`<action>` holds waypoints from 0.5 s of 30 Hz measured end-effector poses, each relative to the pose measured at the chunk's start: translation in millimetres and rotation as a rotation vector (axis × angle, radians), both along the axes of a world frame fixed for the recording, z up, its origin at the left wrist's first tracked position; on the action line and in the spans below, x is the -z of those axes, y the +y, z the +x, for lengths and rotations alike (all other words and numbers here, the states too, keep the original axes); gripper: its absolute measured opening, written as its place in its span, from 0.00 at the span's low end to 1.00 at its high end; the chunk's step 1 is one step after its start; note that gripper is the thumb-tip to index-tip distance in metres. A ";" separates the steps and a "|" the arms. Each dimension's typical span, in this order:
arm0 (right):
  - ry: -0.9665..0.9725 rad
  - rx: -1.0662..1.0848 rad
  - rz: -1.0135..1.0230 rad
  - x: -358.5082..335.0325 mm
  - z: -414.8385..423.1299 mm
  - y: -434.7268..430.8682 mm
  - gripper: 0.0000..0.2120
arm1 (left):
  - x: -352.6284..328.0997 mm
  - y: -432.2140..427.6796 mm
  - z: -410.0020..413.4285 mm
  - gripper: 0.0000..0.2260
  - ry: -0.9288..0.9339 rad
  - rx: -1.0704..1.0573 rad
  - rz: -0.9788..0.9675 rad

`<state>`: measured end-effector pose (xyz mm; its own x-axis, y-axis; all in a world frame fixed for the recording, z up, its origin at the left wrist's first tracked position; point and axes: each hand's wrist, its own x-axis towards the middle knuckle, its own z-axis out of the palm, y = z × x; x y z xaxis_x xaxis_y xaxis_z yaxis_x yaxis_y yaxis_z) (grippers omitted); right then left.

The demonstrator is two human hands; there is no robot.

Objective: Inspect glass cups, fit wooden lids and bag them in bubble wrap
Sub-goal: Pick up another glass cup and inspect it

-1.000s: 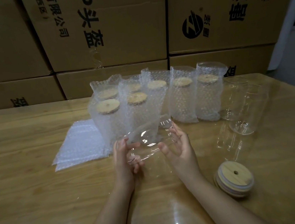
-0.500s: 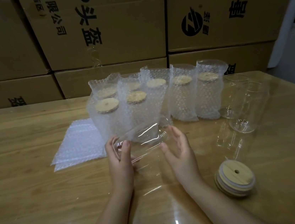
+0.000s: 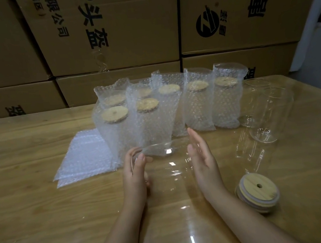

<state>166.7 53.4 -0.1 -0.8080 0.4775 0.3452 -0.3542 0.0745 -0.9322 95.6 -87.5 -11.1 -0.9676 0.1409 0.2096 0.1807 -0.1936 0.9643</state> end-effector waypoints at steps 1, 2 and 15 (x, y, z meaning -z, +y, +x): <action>-0.013 -0.012 -0.014 -0.7 -0.2 1.1 0.20 | -0.2 -0.6 -0.4 0.22 -0.014 0.021 0.008; -0.029 -0.031 -0.036 -0.5 -0.8 2.2 0.21 | -0.7 -1.4 -0.9 0.22 -0.024 0.041 0.017; 0.074 -0.055 -0.026 -7.6 2.4 7.2 0.26 | -5.8 -4.0 -9.3 0.19 -0.211 0.013 0.223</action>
<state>169.1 60.6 7.5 -0.8061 0.4428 0.3926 -0.4249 0.0287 -0.9048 86.4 -91.5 -5.3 -0.9915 0.1261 0.0314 -0.0227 -0.4057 0.9137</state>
